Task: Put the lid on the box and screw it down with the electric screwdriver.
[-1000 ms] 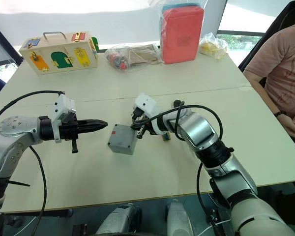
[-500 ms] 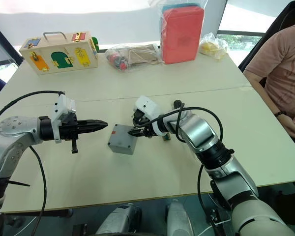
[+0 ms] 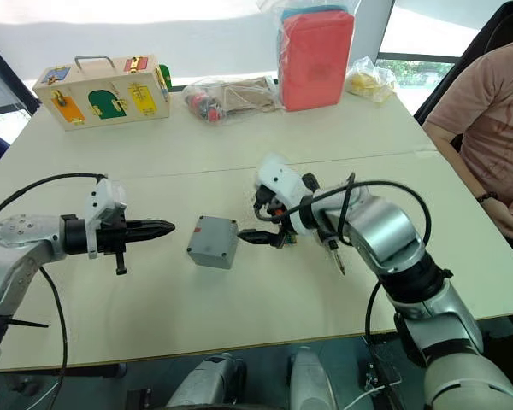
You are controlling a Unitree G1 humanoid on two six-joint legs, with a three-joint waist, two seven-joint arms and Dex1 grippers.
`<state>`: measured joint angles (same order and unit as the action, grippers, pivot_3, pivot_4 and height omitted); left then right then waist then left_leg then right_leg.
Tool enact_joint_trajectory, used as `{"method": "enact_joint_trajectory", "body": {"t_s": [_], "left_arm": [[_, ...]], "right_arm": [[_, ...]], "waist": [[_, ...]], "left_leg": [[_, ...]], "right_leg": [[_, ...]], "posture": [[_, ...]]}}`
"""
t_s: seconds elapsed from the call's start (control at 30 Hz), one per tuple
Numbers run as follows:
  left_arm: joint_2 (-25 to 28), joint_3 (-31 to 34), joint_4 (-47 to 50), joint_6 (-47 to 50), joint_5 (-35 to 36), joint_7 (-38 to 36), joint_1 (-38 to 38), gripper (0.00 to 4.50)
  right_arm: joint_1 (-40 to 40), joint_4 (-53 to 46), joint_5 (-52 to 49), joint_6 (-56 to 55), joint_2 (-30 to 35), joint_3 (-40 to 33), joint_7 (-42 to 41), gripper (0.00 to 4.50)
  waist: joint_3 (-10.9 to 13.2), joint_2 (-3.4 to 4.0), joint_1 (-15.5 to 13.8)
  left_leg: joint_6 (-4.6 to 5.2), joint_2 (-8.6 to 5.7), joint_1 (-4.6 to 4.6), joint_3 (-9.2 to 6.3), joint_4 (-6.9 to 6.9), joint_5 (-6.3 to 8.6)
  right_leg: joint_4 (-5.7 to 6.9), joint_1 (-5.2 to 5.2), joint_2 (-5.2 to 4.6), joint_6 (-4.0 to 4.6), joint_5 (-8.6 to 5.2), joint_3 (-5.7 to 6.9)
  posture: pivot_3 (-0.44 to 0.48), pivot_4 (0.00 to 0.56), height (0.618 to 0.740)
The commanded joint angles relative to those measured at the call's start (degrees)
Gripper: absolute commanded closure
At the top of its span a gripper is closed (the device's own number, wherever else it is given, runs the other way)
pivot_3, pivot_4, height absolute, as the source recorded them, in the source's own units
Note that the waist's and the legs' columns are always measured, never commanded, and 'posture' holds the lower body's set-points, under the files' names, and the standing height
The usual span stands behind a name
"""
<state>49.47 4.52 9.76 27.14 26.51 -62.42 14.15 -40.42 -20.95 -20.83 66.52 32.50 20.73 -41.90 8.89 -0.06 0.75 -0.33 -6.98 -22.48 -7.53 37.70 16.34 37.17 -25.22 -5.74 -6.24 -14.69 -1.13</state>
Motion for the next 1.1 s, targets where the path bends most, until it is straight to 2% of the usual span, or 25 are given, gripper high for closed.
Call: {"method": "enact_joint_trajectory", "body": {"t_s": [0.03, 0.13, 0.23, 0.27, 0.6, 0.97, 1.1], "left_arm": [[-1.5, -1.9, -1.3, -3.0, -1.8, -0.4, 0.1, 4.50], [-2.9, -3.8, -3.0, -4.2, -3.2, -0.5, 0.6, 4.50], [-3.9, -5.9, -4.6, -6.4, -5.4, -0.7, 0.8, 4.50], [-4.2, -6.3, -4.9, -6.8, -5.7, -0.7, 0.7, 4.50], [-6.4, -8.9, -3.4, -6.8, -6.5, -1.6, 0.7, 4.50], [-6.6, -8.8, -0.8, -5.1, -6.2, -2.0, 0.2, 4.50], [-3.8, -6.6, 1.7, -4.3, -5.3, -3.1, -1.5, 4.50]], "right_arm": [[1.6, -1.1, 1.9, -3.0, -0.9, 2.0, 2.0, 1.88], [2.6, 0.4, 3.3, -4.8, -2.5, 3.3, 3.5, 2.94], [2.9, 1.8, 4.0, -5.9, -3.9, 3.9, 4.3, 4.25], [2.9, 2.1, 4.1, -6.0, -4.3, 4.0, 4.4, 4.45], [0.6, 5.3, 4.8, -7.3, -7.6, 3.3, 4.4, 4.45], [-1.3, 8.5, 5.6, -9.2, -8.6, 3.4, 3.8, 4.45], [-2.5, 5.6, 6.9, -7.7, -3.3, 4.6, 1.3, 4.45]], "waist": [[0.0, 0.00, 0.0], [0.0, 0.00, 0.0], [0.0, 0.00, 0.0], [0.0, 0.00, 0.0], [0.0, 0.00, 0.0], [0.0, 0.00, 0.1], [0.0, 0.00, 0.0]], "left_leg": [[0.00, 0.00, 0.00, 0.00, -0.01, 0.00], [0.00, -0.01, 0.00, 0.00, 0.02, 0.00], [0.00, 0.00, 0.00, 0.00, 0.02, 0.00], [0.00, -0.01, 0.00, 0.00, 0.02, 0.00], [0.00, -0.01, 0.00, 0.00, 0.02, 0.00], [0.00, -0.01, 0.00, -0.01, 0.03, 0.00], [0.00, -0.01, 0.00, -0.01, 0.03, 0.00]], "right_leg": [[-0.01, 0.00, 0.00, 0.00, 0.00, 0.00], [-0.01, 0.02, 0.00, 0.00, 0.00, 0.01], [0.00, 0.01, 0.01, 0.00, 0.00, 0.01], [0.00, 0.01, 0.01, 0.00, 0.00, 0.01], [0.00, 0.01, 0.03, 0.00, 0.00, 0.01], [0.01, 0.01, 0.04, 0.00, 0.00, 0.01], [0.01, 0.01, 0.04, 0.00, 0.00, 0.01]], "posture": [[0.000, 0.150, 0.740], [0.000, 0.150, 0.740], [0.000, 0.150, 0.740], [0.000, 0.150, 0.740], [0.000, 0.150, 0.740], [0.000, 0.150, 0.740], [0.000, 0.150, 0.740]]}}
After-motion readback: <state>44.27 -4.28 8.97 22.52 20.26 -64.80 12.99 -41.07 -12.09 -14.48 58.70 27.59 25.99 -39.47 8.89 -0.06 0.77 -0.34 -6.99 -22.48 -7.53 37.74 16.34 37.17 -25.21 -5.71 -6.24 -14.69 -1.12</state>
